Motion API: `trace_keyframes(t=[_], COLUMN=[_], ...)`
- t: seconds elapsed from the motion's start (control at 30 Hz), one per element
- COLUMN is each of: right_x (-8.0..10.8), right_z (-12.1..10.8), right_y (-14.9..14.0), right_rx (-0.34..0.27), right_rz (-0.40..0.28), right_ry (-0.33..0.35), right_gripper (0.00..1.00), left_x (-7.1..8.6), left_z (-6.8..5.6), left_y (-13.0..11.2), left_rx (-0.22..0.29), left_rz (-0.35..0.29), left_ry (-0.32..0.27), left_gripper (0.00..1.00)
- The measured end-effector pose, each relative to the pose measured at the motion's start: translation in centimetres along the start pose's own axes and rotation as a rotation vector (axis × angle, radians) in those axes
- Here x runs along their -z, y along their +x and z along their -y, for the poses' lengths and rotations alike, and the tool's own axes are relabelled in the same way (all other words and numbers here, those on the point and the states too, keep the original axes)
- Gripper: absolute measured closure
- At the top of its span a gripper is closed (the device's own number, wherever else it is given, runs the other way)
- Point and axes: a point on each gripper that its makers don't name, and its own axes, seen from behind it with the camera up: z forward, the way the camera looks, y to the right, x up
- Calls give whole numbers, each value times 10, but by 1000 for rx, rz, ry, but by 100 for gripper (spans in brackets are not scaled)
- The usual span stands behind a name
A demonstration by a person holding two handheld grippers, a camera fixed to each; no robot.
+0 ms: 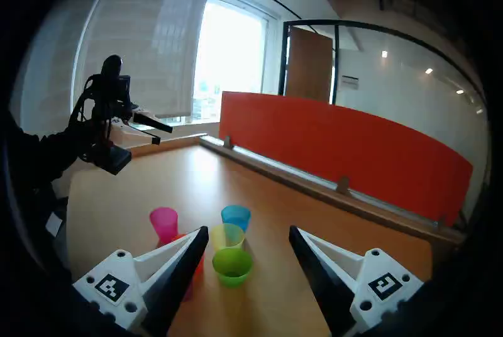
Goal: Pour water
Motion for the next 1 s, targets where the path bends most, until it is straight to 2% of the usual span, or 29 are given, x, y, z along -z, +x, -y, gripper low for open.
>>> trace_keyframes(t=[0.47,0.67,1.0], right_x=[-19,-27,-39], right_z=[5,8,10], right_y=[-32,-45,-65], right_rx=[3,3,5], right_rz=[75,104,151], right_ry=[57,78,98], right_gripper=[1,1,1], left_x=[-38,-53,-69], left_z=[-10,-11,-12], left_y=[-21,-32,-47], left_rx=[-63,-87,-123], left_rz=[101,141,208], left_ry=[-103,-129,-185], left_gripper=[4,4,4])
